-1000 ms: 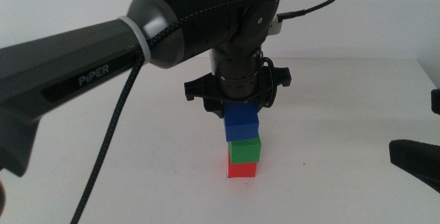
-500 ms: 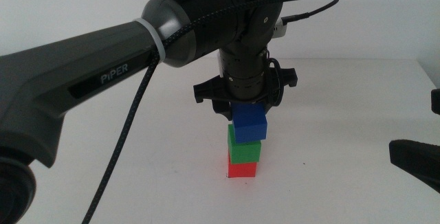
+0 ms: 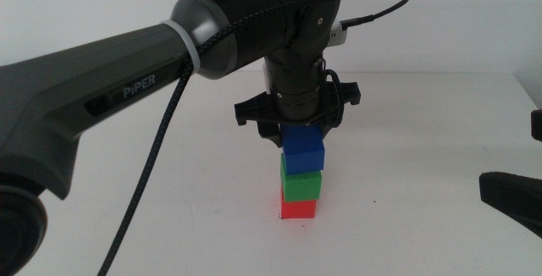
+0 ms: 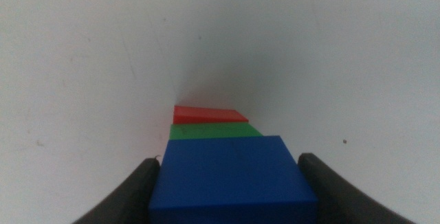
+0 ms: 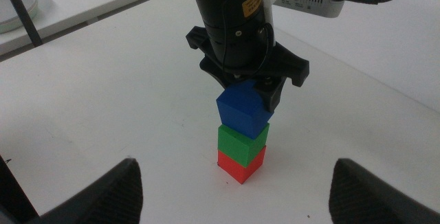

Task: Stack red cubes first, then green, then blue cubes in a specific spot.

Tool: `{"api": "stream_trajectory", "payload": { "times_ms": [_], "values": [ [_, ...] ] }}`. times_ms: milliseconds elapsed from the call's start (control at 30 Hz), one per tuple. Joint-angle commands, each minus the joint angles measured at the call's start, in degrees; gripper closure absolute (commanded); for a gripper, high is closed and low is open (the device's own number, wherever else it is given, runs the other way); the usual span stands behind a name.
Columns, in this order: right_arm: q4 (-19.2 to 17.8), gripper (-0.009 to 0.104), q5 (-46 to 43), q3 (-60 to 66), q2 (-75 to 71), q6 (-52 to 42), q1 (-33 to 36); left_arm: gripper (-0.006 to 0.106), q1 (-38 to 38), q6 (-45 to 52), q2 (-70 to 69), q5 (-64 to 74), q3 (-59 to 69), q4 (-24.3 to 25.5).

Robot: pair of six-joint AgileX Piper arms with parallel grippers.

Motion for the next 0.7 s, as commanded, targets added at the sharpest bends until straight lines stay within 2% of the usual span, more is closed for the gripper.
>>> {"api": "stream_trajectory", "payload": {
  "times_ms": [0,433,667],
  "values": [
    [-0.17,0.007,-0.69,0.3,-0.24,-0.05,-0.51,0.102,0.36,0.19,-0.39,-0.11,-0.35,-0.35],
    [-0.17,0.007,-0.69,0.3,-0.24,0.06,-0.51,0.102,0.36,1.68,1.24,-0.11,-0.24,-1.84],
    [-0.17,0.007,-0.69,0.3,-0.24,0.06,-0.51,0.087,0.36,3.18,1.24,-0.11,-0.24,-1.26]
  ]
}}
